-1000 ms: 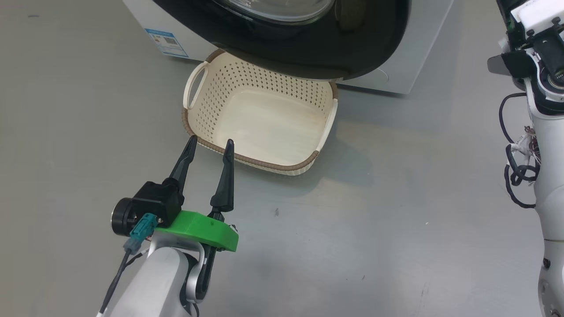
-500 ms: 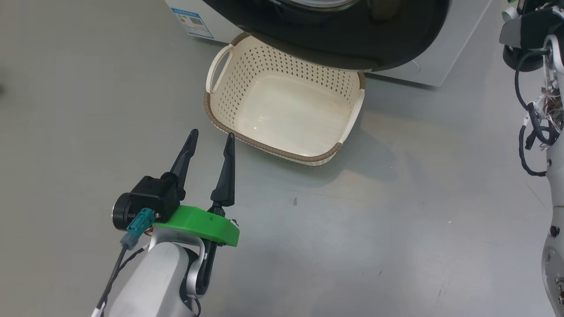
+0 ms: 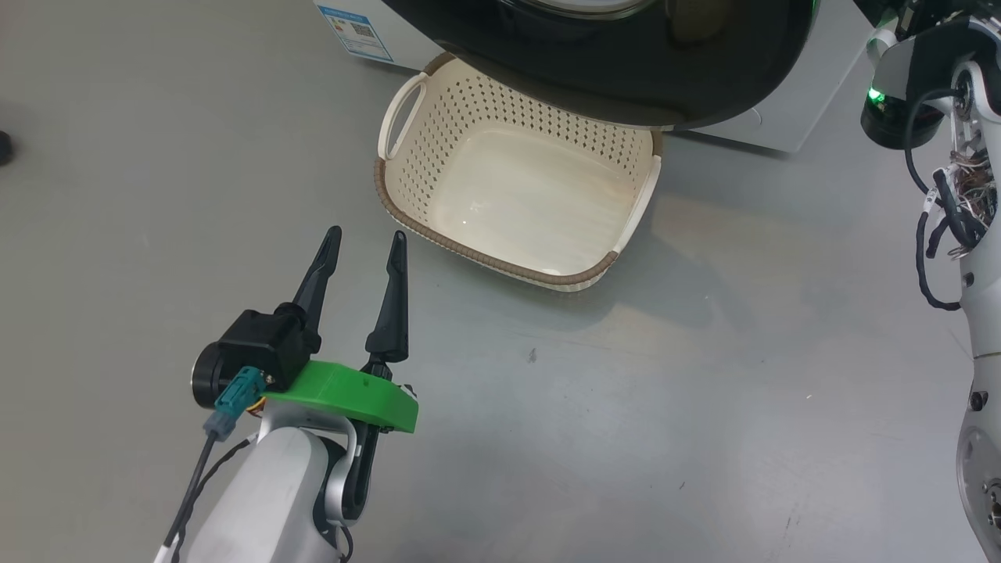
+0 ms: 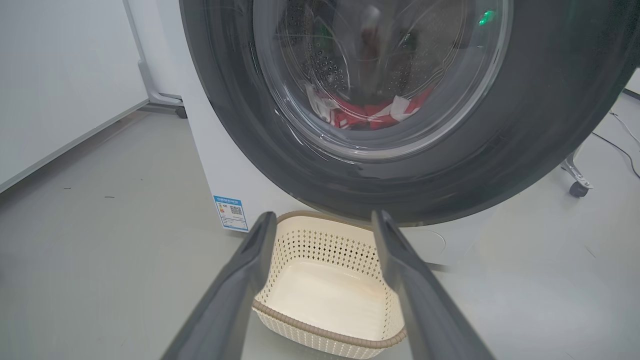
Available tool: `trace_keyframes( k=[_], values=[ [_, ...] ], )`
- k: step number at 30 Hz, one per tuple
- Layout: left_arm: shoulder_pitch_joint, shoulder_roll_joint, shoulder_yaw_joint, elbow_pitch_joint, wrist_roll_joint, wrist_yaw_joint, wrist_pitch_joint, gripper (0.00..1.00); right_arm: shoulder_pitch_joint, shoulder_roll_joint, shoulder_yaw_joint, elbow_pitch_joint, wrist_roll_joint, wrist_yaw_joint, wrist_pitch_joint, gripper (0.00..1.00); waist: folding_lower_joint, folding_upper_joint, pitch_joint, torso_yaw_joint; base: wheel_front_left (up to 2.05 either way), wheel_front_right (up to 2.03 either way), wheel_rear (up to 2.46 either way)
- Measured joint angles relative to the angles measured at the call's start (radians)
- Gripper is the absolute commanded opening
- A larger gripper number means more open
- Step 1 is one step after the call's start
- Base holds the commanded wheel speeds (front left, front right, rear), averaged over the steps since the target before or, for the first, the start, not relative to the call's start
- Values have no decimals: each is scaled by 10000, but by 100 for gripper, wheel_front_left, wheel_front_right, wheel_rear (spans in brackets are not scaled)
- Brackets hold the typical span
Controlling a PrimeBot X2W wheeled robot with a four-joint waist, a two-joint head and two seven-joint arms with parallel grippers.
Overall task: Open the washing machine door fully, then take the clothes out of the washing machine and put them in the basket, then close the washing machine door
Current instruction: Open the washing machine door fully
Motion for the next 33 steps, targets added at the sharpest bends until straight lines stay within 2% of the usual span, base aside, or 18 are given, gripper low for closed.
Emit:
trace_keyframes(
  k=[8,23,33],
  values=[
    [-1,0,-10,69,2,0,0,100,-105,142,-128,683,527,-2,570,0,0,0,-103,-17,0,0,0],
    [29,2,-69,332,104,0,0,100,467,675,355,2011,999,-2,1758,0,0,0,-941,-146,0,0,0],
    [76,2,-77,353,125,0,0,100,524,895,669,2345,1152,-2,2211,0,0,0,-1259,-231,0,0,0]
  ],
)
